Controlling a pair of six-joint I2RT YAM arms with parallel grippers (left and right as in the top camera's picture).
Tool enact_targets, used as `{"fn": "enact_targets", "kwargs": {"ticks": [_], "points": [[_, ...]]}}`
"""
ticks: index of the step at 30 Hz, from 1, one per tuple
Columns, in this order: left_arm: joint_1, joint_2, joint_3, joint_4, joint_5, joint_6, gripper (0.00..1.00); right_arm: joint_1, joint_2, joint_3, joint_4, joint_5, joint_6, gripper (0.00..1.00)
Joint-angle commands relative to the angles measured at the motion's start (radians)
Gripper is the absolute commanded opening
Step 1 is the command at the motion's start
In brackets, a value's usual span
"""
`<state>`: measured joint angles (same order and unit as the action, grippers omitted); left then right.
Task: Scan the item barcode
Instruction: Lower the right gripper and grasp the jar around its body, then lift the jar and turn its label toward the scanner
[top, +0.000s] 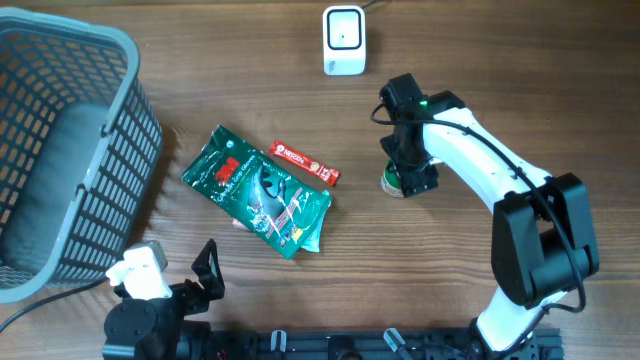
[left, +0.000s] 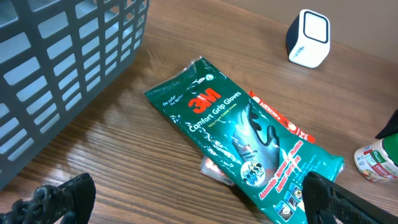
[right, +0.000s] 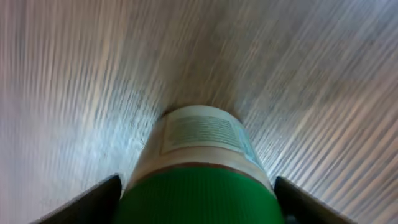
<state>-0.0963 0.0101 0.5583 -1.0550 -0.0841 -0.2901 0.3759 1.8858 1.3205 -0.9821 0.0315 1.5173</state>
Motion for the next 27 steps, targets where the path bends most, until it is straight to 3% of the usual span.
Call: {"fn": "enact_targets", "kwargs": {"ticks": [1, 5, 12, 19, 21, 23, 25, 27], "points": [[-0.005, -0.003, -0.005, 0.002, -0.014, 0.014, 1.0, 0.002, -0.005, -0.006, -0.006, -0.005, -0.403, 0.61], [-0.005, -0.003, -0.005, 0.002, -0.014, 0.014, 1.0, 0.002, -0.007, 0.013, -0.02, -0.011, -0.911, 0.59], [-0.005, -0.003, -0.005, 0.002, -0.014, 0.014, 1.0, 0.002, -0.012, 0.031, -0.005, -0.111, -1.568, 0.64], [-0.005, -0.003, -0.005, 0.002, -0.014, 0.014, 1.0, 0.002, -0.012, 0.032, -0.087, -0.133, -1.817, 0.73], [-0.005, -0.003, -0.005, 0.002, -0.014, 0.014, 1.0, 0.002, -0.014, 0.046, -0.089, -0.134, -1.789, 0.74], [-0.005, -0.003, -0.005, 0.002, -0.014, 0.014, 1.0, 0.005, -0.014, 0.084, -0.132, -0.133, -1.775, 0.8], [-0.005, -0.003, -0.005, 0.002, -0.014, 0.014, 1.0, 0.006, -0.014, 0.162, -0.209, -0.133, -1.744, 0.95], [-0.005, -0.003, -0.005, 0.002, -0.014, 0.014, 1.0, 0.006, -0.014, 0.252, -0.28, -0.129, -1.722, 1.0]]}}
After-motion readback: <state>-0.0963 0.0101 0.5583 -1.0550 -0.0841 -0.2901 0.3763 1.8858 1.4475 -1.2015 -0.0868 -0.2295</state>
